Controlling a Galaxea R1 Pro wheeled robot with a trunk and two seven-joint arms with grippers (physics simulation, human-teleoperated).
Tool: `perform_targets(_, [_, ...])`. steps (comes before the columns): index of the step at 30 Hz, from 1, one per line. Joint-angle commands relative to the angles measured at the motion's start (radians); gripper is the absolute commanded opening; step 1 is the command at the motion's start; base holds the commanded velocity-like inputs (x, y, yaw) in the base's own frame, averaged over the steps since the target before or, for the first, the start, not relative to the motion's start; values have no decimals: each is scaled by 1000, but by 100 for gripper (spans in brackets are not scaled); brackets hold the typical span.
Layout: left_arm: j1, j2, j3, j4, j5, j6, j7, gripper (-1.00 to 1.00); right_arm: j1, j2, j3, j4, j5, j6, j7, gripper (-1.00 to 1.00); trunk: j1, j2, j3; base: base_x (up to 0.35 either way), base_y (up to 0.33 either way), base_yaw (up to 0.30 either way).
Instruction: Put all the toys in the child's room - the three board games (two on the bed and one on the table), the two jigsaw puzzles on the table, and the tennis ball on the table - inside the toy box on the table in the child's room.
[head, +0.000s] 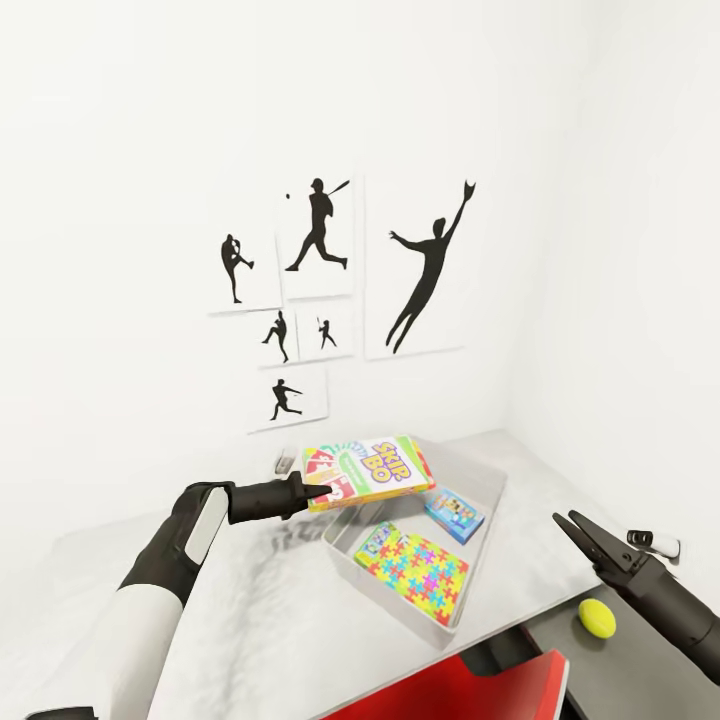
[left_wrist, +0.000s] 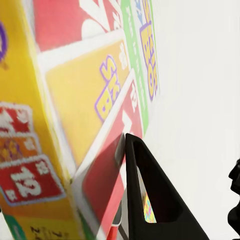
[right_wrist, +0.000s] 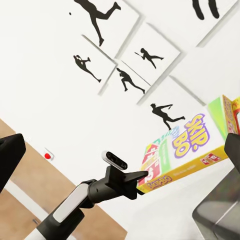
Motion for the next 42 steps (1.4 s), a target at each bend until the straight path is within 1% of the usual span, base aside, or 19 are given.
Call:
perform_targets(1, [-1, -1, 4, 0, -6, 4, -7, -100, -1, 0, 0, 0, -3, 6, 1, 100, 1, -2, -2, 8, -10, 16])
perform_targets(13, [-1, -3, 3, 0, -6, 4, -7, -100, -1, -1, 0, 1, -3, 4, 1, 100, 1, -2, -2, 19, -50, 3])
perform_targets(20, [-1, -3, 3, 0, -6, 4, -7, -100, -1, -2, 0, 0, -3, 4, 1, 100, 1, -2, -2, 1, -152, 0])
perform_targets(42, [-1, -3, 4, 0, -5, 4, -8, -100, -1, -3, -2, 1, -3, 6, 2, 100, 1, -2, -2, 15, -10, 0])
